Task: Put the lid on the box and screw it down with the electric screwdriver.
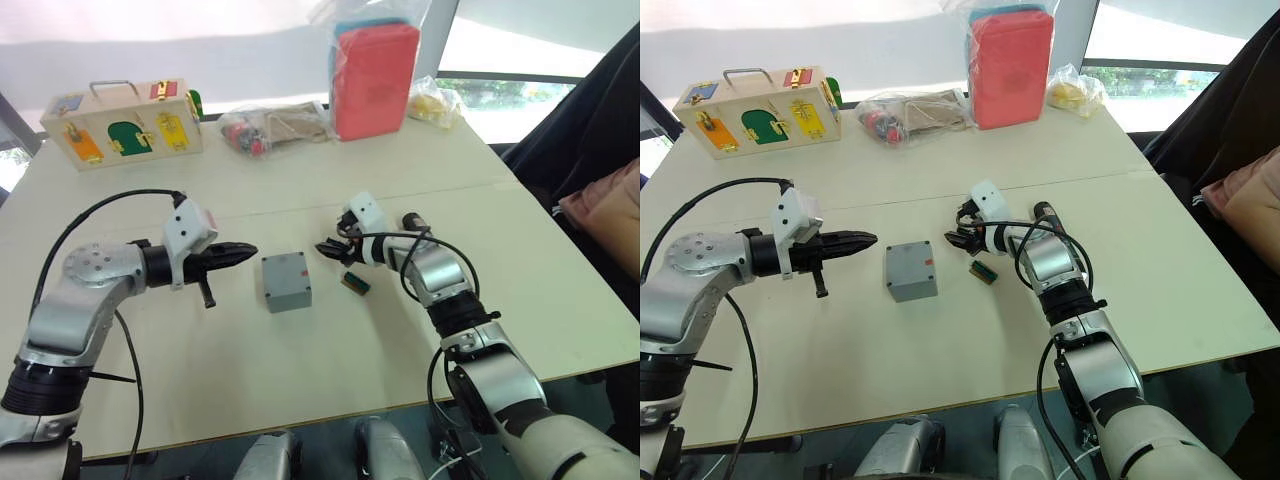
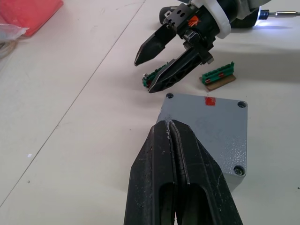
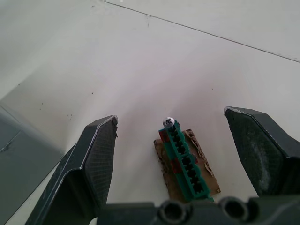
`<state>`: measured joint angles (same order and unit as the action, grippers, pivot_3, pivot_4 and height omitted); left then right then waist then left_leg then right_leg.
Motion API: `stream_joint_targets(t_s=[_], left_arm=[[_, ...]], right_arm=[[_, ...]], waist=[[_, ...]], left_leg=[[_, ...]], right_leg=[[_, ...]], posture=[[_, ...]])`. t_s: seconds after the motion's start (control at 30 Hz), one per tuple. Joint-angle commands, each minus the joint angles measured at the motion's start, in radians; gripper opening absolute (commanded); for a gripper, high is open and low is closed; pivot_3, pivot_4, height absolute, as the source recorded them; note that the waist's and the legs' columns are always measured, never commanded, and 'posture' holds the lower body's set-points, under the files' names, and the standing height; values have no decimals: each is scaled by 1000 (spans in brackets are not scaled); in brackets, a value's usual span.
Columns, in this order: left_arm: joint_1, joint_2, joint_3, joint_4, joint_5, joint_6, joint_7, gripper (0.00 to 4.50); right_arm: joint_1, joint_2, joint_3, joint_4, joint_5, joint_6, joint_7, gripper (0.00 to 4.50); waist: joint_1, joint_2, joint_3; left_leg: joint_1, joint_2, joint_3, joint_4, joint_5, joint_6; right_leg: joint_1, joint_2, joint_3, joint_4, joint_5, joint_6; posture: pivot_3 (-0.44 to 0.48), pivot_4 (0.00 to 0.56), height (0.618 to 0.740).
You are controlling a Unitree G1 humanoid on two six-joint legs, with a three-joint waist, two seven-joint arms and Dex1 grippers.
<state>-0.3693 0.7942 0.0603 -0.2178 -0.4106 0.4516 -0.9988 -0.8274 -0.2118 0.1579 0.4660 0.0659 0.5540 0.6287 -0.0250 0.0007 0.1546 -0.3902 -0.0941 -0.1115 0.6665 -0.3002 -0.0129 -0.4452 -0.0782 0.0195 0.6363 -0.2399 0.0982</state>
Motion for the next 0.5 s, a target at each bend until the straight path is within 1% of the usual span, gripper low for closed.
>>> stream_joint_targets(t_s=[0.03, 0.07, 0.17, 0.3, 0.37, 0.43, 0.5], left_arm=[[-19, -2, 15, -13, -4, -15, 6, 0], [-17, -2, 14, -15, -4, -16, 7, 0], [-15, -4, 13, -16, -3, -17, 9, 0], [-12, -7, 15, -17, -1, -17, 10, 0], [-10, -9, 15, -19, 0, -18, 12, 0], [-9, -11, 15, -20, 0, -18, 13, 0], [-9, -13, 15, -20, 1, -18, 14, 0]], right_arm=[[-37, 11, -19, -6, 16, -23, 1, 3815], [-36, 11, -20, -7, 16, -22, 1, 3815], [-36, 11, -21, -1, 13, -23, 2, 3210], [-36, 11, -23, 3, 13, -19, 2, 1644], [-36, 11, -21, 7, 11, -19, 3, 973], [-37, 10, -15, 11, 7, -13, 4, 77], [-36, 11, -14, 11, 5, -13, 4, 77]], waist=[[0, 0, 0], [0, 0, 0], [-1, 0, 0], [-3, 0, 0], [-5, 0, 0], [-9, 0, 0], [-14, 0, 0]], left_leg=[[0, 0, 0, 0, 0, 0], [0, 0, 0, 0, 0, 0], [0, 0, 0, 0, 0, 0], [0, 0, 0, 0, 0, 0], [0, 0, 0, 0, 0, 0], [0, 0, 0, 0, 0, 0], [0, 0, 0, 0, 0, 0]], right_leg=[[0, 0, 0, 0, 0, 0], [0, 0, 0, 0, 0, 0], [0, 0, 0, 0, 0, 0], [0, 0, 0, 0, 0, 0], [0, 0, 0, 0, 0, 0], [0, 0, 0, 0, 0, 0], [0, 0, 0, 0, 0, 0]], posture=[[0, 150, 740], [0, 150, 740], [0, 150, 740], [0, 150, 740], [0, 150, 740], [0, 150, 740], [0, 150, 740]])
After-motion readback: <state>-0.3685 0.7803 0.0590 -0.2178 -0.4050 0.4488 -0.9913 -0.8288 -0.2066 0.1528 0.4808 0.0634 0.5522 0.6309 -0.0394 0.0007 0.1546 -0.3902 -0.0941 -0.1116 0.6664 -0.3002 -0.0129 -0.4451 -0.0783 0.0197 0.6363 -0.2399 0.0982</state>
